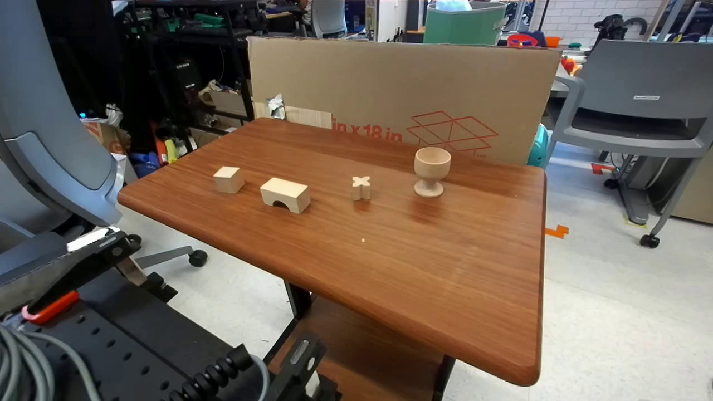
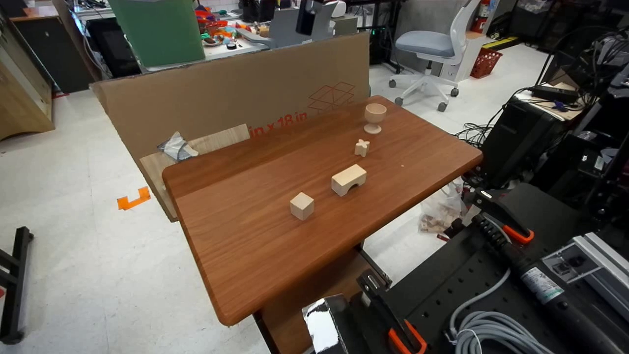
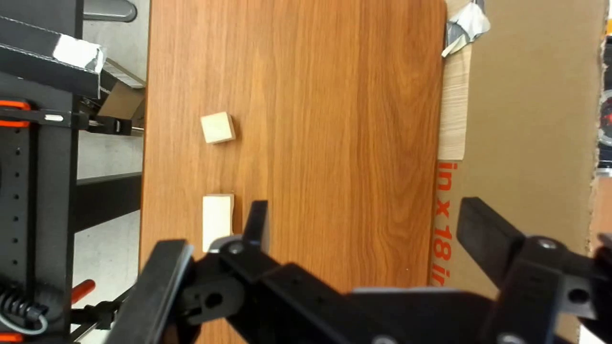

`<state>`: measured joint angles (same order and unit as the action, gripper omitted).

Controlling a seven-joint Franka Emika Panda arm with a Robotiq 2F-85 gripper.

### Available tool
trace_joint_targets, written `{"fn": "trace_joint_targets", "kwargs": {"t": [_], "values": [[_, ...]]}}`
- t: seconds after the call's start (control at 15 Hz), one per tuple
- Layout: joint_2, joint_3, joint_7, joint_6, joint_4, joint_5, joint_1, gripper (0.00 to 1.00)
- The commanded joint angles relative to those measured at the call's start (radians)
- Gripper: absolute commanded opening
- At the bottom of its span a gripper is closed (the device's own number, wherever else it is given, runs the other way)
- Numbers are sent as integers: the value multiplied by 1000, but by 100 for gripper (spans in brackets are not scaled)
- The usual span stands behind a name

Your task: Pick up the wooden cup and move it to the right.

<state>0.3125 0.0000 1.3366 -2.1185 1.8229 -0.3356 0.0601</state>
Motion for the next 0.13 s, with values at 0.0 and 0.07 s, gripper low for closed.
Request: {"fn": "trace_joint_targets", "kwargs": {"t": [0.0,0.07], "values": [[5,-2,0,1,-2,0,-3,100],[12,-6,0,1,-1,0,-6,100]]}}
